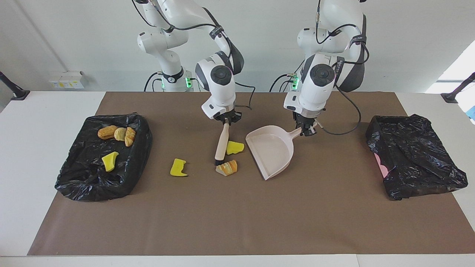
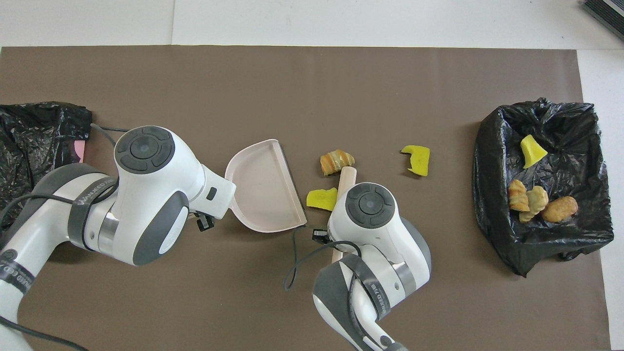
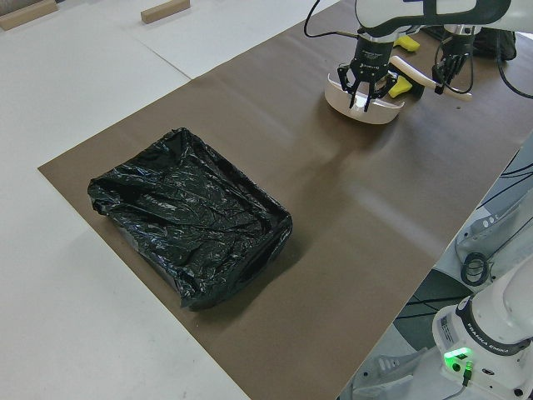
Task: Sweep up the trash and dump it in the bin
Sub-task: 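Sweep the tan and yellow pieces into the dustpan with the right gripper's brush, then reach the brush with the right gripper to the yellow piece near the bin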
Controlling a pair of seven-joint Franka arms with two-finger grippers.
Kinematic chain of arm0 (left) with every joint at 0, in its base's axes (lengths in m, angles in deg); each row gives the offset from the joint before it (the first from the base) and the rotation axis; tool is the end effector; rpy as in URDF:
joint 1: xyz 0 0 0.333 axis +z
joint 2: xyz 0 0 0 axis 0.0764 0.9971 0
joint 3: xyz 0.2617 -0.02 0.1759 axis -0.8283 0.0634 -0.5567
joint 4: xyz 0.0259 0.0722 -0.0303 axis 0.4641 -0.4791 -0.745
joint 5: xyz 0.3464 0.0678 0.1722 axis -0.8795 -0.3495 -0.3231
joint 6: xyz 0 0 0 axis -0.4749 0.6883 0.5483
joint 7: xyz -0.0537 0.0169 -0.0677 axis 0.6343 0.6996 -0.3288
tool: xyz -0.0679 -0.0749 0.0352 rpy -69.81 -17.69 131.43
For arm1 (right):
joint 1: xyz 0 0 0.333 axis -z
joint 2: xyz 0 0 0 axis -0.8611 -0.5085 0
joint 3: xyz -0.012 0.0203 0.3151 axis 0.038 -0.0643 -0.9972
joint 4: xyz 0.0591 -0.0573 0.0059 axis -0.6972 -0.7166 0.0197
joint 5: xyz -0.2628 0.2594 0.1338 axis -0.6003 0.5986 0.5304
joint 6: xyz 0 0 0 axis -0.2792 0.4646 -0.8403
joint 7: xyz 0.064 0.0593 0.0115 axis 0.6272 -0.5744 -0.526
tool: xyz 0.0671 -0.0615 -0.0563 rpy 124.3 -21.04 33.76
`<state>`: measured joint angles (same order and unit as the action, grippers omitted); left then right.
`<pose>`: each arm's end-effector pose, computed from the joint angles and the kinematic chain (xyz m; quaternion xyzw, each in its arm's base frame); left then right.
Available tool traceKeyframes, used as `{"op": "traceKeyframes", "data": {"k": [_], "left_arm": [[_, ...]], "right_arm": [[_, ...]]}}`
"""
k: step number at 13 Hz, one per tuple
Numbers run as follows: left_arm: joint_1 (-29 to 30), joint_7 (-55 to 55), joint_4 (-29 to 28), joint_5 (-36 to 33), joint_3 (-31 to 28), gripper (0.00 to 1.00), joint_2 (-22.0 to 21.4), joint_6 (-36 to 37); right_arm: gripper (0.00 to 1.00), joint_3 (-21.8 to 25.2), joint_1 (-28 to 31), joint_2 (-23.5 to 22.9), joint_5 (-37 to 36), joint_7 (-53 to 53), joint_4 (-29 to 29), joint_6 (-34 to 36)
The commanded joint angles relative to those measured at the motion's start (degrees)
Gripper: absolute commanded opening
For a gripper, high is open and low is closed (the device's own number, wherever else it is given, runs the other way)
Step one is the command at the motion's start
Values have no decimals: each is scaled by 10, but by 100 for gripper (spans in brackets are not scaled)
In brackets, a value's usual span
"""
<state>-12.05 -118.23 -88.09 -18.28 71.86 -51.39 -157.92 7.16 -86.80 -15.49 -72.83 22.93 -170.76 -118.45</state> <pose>0.5040 -0.2267 0.3990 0.8154 -0.5742 -0.0733 0.0053 0.4601 0.3342 0.3385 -0.9926 0.0719 0.0965 0.0186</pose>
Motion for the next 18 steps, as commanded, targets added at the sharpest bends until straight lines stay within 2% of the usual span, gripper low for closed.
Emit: {"op": "traceKeyframes", "data": {"k": [1, 4, 7, 11, 14, 16, 18], "left_arm": [[-4, -6, -42, -1, -3, 0, -28, -33], [-4, 11, -53, 17, -3, 0, -35, -36], [-1, 18, -58, 21, -3, 0, -36, -39], [-9, 47, -83, 23, -3, 0, -32, -94], [-8, 71, -85, 50, -3, 0, -32, -93], [-9, 75, -85, 50, -3, 0, -32, -94], [-8, 76, -85, 50, -3, 0, -32, -96]], "right_arm": [[0, -2, -5, -42, 30, -23, 69, 9], [0, -1, -2, -44, 29, -21, 93, 42], [0, 5, 27, -7, 11, -33, 94, 115], [0, 4, 95, 22, -117, -95, 87, 195], [0, 5, 156, 36, -200, -97, 51, 196], [0, 3, 193, 62, -260, -110, -4, 175], [0, 2, 231, 78, -259, -113, -60, 91]]}}
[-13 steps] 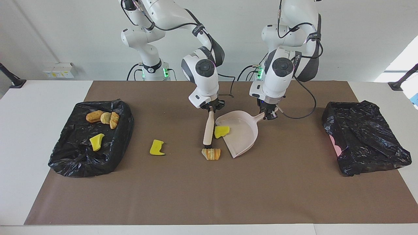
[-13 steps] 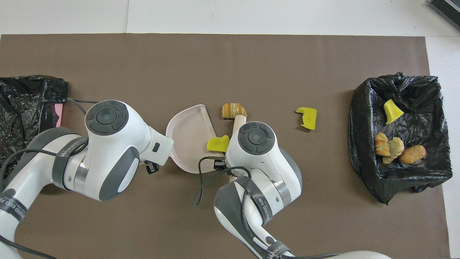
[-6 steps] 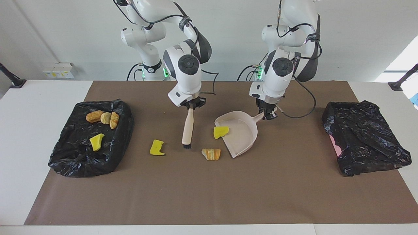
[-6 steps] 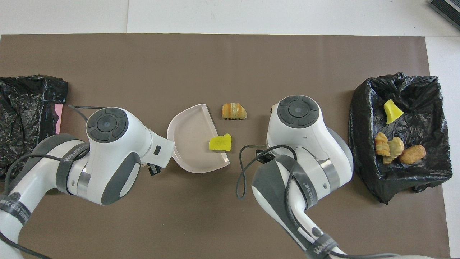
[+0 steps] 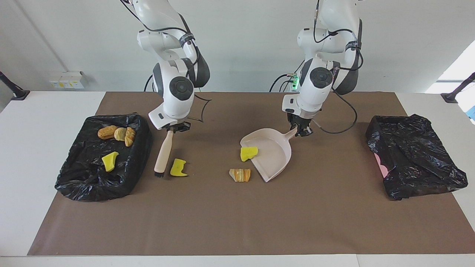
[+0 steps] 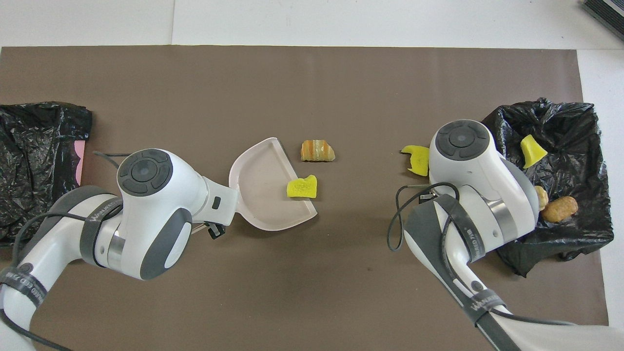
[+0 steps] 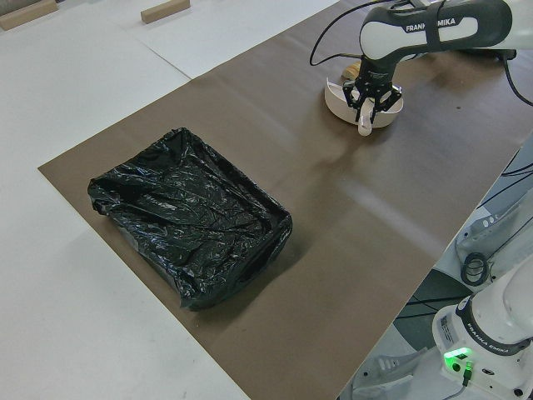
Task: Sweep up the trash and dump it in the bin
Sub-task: 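Reach the brush with the right gripper to the yellow piece near the bin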
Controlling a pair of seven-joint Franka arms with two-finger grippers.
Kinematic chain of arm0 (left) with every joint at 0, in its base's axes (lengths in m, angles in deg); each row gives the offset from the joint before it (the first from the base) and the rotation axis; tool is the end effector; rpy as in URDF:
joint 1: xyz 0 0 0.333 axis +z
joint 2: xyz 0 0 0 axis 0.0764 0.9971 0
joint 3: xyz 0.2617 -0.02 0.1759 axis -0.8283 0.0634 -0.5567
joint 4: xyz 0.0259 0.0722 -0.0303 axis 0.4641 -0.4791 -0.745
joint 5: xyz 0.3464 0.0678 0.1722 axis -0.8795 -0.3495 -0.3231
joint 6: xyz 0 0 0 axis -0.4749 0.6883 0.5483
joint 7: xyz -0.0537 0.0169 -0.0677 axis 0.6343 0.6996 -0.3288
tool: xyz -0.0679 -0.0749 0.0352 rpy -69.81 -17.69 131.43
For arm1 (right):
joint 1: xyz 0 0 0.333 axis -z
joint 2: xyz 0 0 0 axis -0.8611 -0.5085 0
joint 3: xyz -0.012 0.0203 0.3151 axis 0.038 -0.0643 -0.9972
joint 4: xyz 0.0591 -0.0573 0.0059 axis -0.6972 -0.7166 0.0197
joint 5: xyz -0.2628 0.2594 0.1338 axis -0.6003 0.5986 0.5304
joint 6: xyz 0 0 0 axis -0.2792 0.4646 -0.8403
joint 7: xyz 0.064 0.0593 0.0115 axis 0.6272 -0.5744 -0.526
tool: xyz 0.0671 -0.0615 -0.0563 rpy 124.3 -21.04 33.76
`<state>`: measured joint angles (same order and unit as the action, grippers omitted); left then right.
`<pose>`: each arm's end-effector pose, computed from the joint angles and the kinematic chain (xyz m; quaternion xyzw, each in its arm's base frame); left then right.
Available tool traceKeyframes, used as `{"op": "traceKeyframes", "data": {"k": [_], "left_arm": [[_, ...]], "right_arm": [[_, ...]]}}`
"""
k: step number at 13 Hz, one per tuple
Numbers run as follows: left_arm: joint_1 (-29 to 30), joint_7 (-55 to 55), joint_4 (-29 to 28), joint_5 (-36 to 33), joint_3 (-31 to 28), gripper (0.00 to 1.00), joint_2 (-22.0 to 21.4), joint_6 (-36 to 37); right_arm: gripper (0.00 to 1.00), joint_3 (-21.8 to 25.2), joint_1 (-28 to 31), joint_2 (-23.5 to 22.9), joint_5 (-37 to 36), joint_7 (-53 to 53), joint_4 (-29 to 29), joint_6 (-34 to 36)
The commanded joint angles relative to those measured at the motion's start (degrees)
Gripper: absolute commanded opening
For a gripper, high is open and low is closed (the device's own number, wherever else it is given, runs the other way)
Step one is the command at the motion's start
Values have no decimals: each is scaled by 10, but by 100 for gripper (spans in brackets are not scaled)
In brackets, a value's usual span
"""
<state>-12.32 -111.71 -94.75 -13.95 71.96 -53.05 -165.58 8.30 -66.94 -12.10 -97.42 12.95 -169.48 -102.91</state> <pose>0.4862 -0.2277 0.3733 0.8560 -0.5140 -0.0471 0.0286 0.5305 0.1123 0.3652 0.9778 -0.0657 -0.1017 0.1713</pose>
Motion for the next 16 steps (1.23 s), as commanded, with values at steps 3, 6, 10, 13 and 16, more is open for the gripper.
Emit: {"op": "traceKeyframes", "data": {"k": [3, 6, 10, 13, 16], "left_arm": [[-5, 11, -19, 7, -4, 0, -16, -19], [-4, 15, -30, 13, -4, 0, -21, -21], [-4, 15, -31, 17, -4, 0, -21, -21], [-3, 15, -33, 17, -4, 0, -22, -20], [-3, 13, -36, 17, -4, 0, -23, -20]], "right_arm": [[0, -10, 33, 47, -12, -56, -97, -96], [0, -11, 3, 23, -7, -93, -71, -96], [0, -12, -20, -53, 9, -200, 14, -93], [0, -16, -36, -95, 23, -203, 100, -51], [0, -22, -59, -133, 64, -203, 163, -32]]}}
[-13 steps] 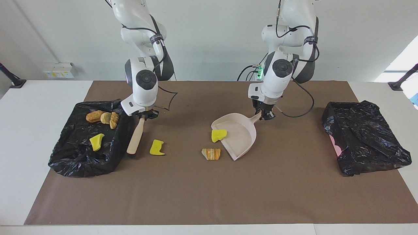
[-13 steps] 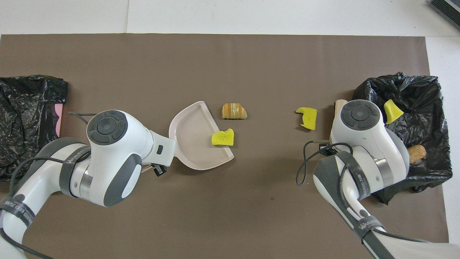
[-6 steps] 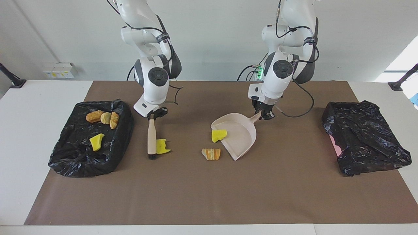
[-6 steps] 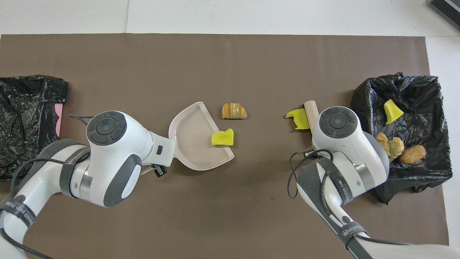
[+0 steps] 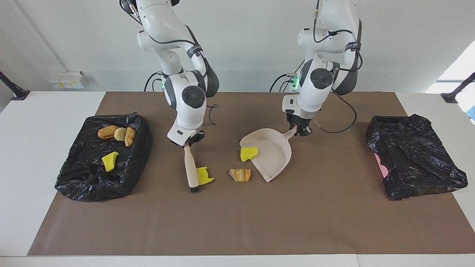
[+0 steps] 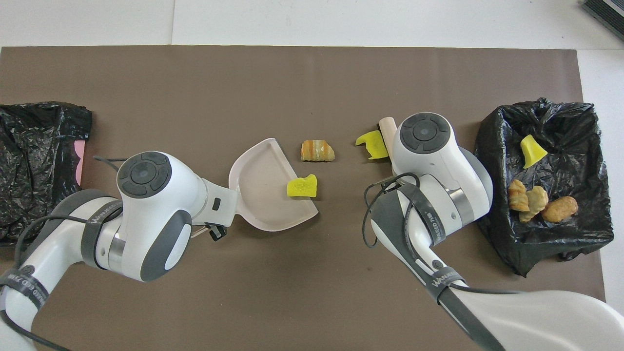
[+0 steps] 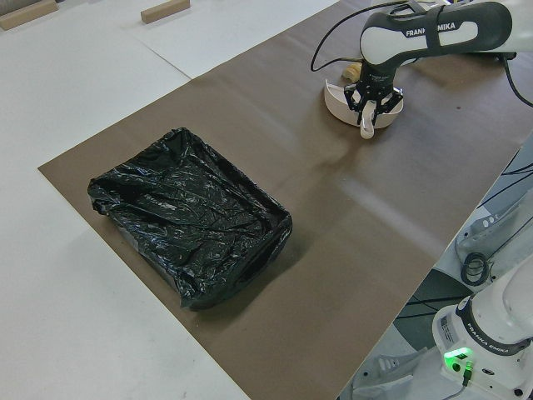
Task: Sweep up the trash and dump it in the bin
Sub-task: 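Sweep the yellow piece into the dustpan with the right gripper's brush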
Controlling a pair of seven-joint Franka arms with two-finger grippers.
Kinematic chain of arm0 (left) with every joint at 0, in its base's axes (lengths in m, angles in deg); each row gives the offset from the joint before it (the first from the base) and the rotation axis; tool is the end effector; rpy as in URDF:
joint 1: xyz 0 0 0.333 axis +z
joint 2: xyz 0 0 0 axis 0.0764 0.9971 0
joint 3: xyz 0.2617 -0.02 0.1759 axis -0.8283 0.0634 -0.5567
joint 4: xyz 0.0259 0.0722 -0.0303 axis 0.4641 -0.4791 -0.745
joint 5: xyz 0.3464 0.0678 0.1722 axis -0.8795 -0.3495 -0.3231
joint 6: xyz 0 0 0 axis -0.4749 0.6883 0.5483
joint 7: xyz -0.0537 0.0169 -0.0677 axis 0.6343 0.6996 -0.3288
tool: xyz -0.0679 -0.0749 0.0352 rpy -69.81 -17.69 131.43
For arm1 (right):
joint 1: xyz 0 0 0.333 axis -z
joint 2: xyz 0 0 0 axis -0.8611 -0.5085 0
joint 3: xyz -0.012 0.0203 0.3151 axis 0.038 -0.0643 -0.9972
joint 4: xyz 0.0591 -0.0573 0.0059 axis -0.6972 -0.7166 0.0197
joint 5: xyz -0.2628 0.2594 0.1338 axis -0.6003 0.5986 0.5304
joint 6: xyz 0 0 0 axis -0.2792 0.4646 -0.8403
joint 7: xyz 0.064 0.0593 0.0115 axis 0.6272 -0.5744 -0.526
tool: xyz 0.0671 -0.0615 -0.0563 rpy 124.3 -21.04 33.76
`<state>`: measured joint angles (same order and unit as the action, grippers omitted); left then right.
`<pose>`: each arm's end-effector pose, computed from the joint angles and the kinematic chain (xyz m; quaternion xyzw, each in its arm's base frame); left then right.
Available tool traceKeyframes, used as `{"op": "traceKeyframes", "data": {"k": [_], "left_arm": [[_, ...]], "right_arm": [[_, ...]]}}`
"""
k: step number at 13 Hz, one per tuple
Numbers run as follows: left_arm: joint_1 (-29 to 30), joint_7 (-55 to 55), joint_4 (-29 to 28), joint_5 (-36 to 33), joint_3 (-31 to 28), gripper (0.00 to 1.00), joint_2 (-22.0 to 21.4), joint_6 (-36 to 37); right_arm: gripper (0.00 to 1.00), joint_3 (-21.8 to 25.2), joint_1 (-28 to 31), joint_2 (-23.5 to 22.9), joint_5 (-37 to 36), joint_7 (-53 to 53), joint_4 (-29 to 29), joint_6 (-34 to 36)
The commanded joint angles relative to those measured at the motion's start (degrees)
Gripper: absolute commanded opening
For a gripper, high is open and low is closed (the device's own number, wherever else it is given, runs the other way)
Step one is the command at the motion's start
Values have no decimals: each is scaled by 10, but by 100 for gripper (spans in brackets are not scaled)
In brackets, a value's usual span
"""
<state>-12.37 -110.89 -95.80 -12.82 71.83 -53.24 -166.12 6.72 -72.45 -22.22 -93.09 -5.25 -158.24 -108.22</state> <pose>0.4825 -0.2263 0.3678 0.8625 -0.5023 -0.0492 0.0364 0.5733 0.2053 0.3519 0.9827 0.1372 -0.0780 0.0964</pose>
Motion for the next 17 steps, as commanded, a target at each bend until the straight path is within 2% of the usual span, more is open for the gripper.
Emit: {"op": "traceKeyframes", "data": {"k": [1, 3, 6, 8, 10, 12, 15, 17], "left_arm": [[-2, 4, -29, 5, -3, 0, -22, -15], [-2, 4, -31, 5, -3, 0, -24, -16], [-1, 4, -32, 6, -3, 0, -25, -15], [-1, 4, -32, 6, -3, 0, -25, -15], [-1, 5, -32, 6, -3, 0, -25, -15], [-2, 7, -32, 6, -3, 0, -25, -14], [2, 35, -25, 6, -3, 0, -22, -11], [3, 91, -24, 11, -4, 0, -21, -8]], "right_arm": [[0, -15, -7, -37, 25, -21, 61, 22], [0, -45, -12, -46, 31, -20, 62, 16], [0, -56, -32, -47, 59, -42, 60, 5], [0, -81, -40, -42, 108, -44, 45, -34], [0, -110, -44, -39, 161, -39, 44, -43], [0, -116, -52, -36, 186, -37, 44, -39], [0, -112, -30, -35, 181, -38, 46, -26], [0, -111, 8, -23, 173, -36, 48, -14]]}}
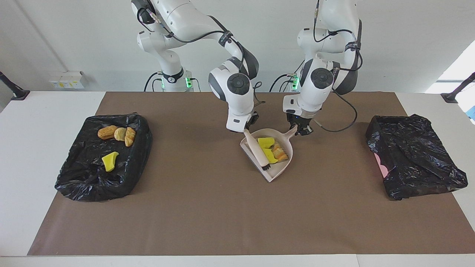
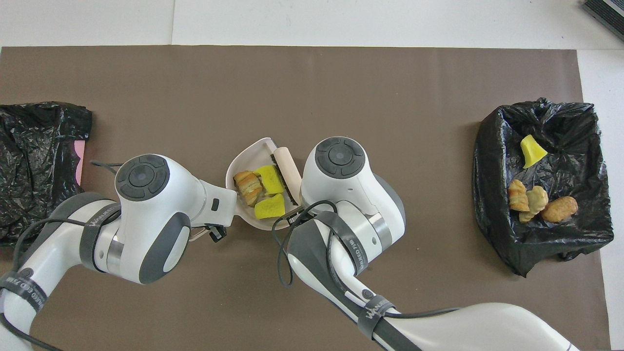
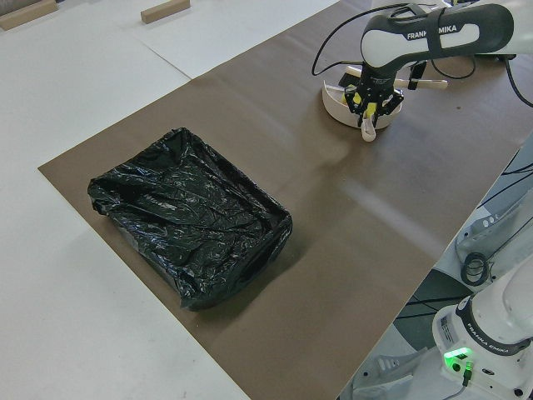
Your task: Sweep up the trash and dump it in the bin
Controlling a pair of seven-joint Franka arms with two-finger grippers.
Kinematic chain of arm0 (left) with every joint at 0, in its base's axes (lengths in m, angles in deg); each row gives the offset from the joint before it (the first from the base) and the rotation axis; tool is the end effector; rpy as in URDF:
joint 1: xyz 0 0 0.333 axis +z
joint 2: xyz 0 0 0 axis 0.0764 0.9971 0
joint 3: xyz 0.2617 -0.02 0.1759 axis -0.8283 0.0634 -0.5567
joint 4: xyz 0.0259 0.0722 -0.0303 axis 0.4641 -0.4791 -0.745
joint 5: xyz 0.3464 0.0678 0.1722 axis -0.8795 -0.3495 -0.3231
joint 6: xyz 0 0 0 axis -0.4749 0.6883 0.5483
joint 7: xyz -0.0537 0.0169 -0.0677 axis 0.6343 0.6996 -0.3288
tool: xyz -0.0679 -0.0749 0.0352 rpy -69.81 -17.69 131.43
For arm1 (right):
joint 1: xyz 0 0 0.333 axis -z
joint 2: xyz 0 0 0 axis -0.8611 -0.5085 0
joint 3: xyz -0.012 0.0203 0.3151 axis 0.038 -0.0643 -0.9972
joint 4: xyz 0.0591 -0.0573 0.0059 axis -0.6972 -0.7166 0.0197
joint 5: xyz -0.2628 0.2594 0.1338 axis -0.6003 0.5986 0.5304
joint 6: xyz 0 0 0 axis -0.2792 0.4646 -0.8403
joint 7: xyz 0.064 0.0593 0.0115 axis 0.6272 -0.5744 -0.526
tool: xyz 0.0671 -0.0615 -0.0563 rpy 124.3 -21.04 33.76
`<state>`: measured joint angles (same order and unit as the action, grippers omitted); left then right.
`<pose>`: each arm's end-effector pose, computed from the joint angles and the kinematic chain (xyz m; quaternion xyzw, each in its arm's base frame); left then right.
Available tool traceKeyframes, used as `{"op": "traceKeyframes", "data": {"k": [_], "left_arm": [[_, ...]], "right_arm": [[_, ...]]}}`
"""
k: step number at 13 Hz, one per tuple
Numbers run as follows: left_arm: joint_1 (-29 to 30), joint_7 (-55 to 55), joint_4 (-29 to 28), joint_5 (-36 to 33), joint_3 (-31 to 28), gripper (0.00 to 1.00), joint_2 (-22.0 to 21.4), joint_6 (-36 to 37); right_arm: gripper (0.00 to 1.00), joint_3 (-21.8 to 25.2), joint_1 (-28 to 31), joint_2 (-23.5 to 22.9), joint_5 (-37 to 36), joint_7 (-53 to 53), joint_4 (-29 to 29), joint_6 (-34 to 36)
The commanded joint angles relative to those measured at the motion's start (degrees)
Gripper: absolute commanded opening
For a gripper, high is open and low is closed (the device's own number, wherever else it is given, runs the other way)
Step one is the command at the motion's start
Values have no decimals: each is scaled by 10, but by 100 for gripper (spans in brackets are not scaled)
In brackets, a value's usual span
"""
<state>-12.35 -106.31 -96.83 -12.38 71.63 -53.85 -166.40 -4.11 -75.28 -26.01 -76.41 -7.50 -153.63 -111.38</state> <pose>0.4789 -0.2228 0.3660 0.8838 -0.4636 -0.0517 0.0368 0.5265 0.3565 0.3602 -0.9723 -0.2034 0.0927 0.0687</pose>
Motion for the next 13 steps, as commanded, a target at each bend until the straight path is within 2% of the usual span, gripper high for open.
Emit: {"op": "traceKeyframes", "data": {"k": [1, 3, 6, 9, 11, 13], "left_arm": [[4, 78, -13, 7, -2, 0, -15, -2], [6, 98, -9, 8, -3, 0, -17, -8], [51, 97, 14, 30, -3, 0, -30, -7], [94, 97, 30, 40, -4, 0, -53, -2], [121, 97, 32, 40, -4, 0, -73, 13], [157, 96, 44, 40, -4, 0, -88, 35]], "right_arm": [[0, -2, 49, 28, 0, -14, 2, 36], [0, 0, 63, 62, -29, -14, 1, 86], [0, 0, 64, 106, -34, 19, -6, 155], [0, -6, 39, 128, -35, 115, -31, 147], [0, -6, 2, 163, -34, 196, -84, 103], [0, -6, -35, 207, -28, 225, -136, 98]]}}
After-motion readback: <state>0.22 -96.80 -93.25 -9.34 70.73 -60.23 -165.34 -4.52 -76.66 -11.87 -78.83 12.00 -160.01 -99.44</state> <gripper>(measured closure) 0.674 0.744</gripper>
